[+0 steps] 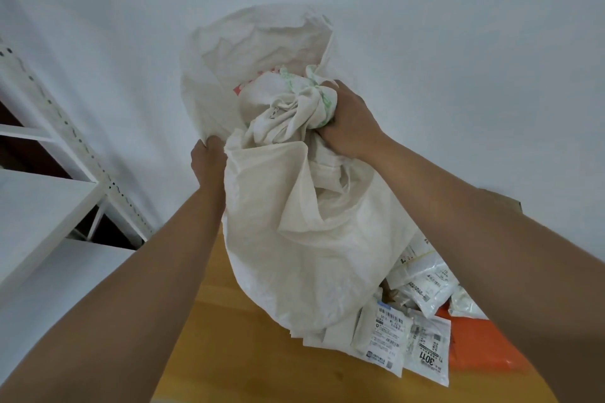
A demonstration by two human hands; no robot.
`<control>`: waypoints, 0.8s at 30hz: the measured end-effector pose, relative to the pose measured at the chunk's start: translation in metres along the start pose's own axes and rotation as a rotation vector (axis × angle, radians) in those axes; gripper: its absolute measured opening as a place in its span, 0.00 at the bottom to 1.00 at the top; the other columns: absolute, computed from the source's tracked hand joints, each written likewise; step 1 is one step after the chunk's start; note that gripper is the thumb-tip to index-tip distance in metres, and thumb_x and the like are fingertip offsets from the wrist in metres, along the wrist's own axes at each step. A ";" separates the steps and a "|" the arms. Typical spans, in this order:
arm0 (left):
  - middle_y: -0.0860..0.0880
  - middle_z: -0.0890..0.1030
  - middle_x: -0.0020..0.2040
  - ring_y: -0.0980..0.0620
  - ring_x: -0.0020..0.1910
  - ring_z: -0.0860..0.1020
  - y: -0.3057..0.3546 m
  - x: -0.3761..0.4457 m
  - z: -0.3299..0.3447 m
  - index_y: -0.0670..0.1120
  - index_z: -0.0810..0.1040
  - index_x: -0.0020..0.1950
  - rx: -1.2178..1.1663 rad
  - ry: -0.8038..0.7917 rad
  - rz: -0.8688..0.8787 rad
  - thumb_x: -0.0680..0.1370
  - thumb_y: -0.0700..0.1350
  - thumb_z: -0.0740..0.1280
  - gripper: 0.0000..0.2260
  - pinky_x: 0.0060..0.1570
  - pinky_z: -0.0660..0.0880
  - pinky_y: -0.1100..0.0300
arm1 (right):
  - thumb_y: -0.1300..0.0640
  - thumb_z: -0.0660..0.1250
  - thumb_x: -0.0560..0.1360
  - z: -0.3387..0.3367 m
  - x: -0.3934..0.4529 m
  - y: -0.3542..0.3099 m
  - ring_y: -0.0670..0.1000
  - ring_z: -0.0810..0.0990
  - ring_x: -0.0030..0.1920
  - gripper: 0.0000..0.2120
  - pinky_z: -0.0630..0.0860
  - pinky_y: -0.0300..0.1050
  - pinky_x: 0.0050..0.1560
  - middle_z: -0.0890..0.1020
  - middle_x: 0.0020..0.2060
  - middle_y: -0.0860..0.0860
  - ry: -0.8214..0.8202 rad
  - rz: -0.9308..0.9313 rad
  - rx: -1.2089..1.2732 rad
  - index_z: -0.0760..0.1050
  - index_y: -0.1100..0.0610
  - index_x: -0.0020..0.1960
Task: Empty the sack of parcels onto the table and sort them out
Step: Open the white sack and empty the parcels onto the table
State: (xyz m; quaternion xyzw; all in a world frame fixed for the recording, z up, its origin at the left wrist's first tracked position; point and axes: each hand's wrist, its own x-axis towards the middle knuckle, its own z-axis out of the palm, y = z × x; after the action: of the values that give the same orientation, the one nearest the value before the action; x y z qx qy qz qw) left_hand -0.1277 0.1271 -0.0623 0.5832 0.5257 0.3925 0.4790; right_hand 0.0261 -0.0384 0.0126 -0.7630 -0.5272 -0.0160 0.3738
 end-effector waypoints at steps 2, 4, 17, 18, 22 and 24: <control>0.49 0.69 0.33 0.51 0.33 0.67 0.004 0.002 -0.001 0.43 0.67 0.36 -0.003 0.002 0.020 0.80 0.40 0.55 0.12 0.27 0.63 0.64 | 0.55 0.68 0.72 -0.005 0.004 -0.005 0.54 0.76 0.48 0.12 0.75 0.53 0.51 0.72 0.48 0.47 0.010 -0.010 -0.013 0.72 0.58 0.53; 0.49 0.70 0.34 0.50 0.34 0.68 0.011 0.005 -0.006 0.44 0.67 0.36 -0.024 0.036 0.015 0.80 0.40 0.55 0.12 0.26 0.62 0.64 | 0.54 0.67 0.72 -0.009 0.008 -0.010 0.54 0.76 0.48 0.13 0.74 0.53 0.51 0.71 0.48 0.46 0.032 -0.027 -0.028 0.72 0.58 0.54; 0.43 0.80 0.58 0.42 0.56 0.78 0.026 0.000 -0.006 0.40 0.75 0.65 -0.124 -0.110 0.006 0.80 0.50 0.56 0.20 0.57 0.75 0.52 | 0.55 0.66 0.74 -0.041 0.024 -0.001 0.58 0.76 0.59 0.18 0.72 0.49 0.55 0.77 0.58 0.54 0.053 0.125 -0.190 0.73 0.53 0.64; 0.43 0.79 0.60 0.42 0.57 0.77 0.028 -0.002 -0.008 0.41 0.75 0.66 -0.134 -0.103 -0.001 0.79 0.51 0.56 0.21 0.60 0.75 0.47 | 0.55 0.66 0.74 -0.045 0.024 0.001 0.58 0.76 0.59 0.18 0.72 0.49 0.55 0.77 0.58 0.55 0.060 0.138 -0.200 0.73 0.54 0.64; 0.46 0.80 0.55 0.45 0.54 0.77 0.037 -0.009 -0.009 0.42 0.76 0.62 -0.153 -0.104 0.046 0.81 0.51 0.56 0.18 0.57 0.75 0.50 | 0.58 0.65 0.73 -0.061 0.023 0.001 0.59 0.76 0.59 0.20 0.73 0.50 0.56 0.78 0.58 0.54 0.069 0.152 -0.239 0.73 0.53 0.65; 0.50 0.78 0.45 0.47 0.49 0.76 0.048 -0.012 -0.006 0.44 0.75 0.54 -0.130 -0.101 0.102 0.82 0.48 0.56 0.11 0.49 0.72 0.57 | 0.58 0.65 0.72 -0.068 0.026 -0.002 0.57 0.77 0.57 0.19 0.73 0.49 0.54 0.79 0.57 0.54 0.101 0.130 -0.239 0.73 0.53 0.64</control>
State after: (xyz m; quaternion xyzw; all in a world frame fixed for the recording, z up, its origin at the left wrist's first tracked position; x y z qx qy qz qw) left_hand -0.1238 0.1168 -0.0134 0.5961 0.4440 0.4197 0.5209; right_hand 0.0610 -0.0575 0.0732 -0.8327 -0.4516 -0.0930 0.3066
